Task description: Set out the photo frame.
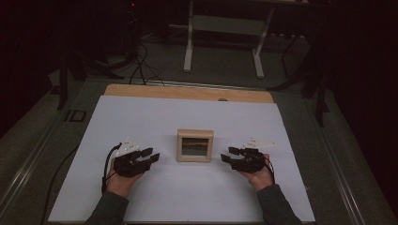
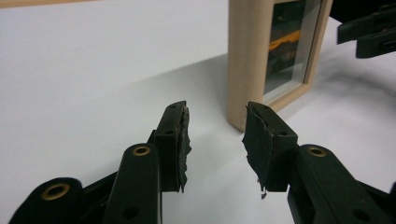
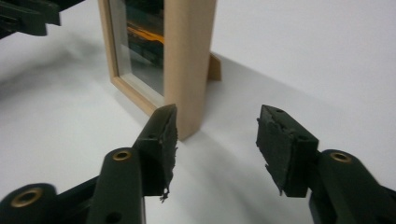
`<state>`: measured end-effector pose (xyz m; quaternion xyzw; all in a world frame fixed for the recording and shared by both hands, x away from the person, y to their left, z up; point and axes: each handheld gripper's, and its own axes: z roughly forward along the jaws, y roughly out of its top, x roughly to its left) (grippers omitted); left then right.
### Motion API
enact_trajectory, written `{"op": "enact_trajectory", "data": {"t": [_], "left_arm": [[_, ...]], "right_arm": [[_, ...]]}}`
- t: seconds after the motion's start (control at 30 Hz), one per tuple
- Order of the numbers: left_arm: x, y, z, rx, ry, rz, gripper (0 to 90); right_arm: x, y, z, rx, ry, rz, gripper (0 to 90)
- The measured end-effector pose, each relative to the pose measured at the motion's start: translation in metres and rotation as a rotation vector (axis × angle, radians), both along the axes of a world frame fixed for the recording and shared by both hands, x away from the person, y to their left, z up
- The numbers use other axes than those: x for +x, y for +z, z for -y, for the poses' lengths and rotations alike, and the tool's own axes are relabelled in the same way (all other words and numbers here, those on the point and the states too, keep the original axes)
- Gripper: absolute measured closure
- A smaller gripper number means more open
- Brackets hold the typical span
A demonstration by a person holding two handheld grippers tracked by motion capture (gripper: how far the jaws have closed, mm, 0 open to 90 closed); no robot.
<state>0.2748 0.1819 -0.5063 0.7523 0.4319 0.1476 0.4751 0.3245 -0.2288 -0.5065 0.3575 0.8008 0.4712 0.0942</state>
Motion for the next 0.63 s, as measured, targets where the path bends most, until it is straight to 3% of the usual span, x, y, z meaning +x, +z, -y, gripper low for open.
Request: {"op": "enact_trajectory", "data": {"t": [0.37, 0.63], "left_arm": [[-0.012, -0.009, -0.020, 0.020, 0.039, -0.013, 58.3], [-0.019, -0.009, -0.027, 0.028, 0.067, -0.010, 57.2]], "right_arm": [[-0.008, -0.009, 0.019, -0.020, -0.038, -0.018, 62.8], [-0.010, -0.011, 0.026, -0.017, -0.047, -0.027, 71.2]]}}
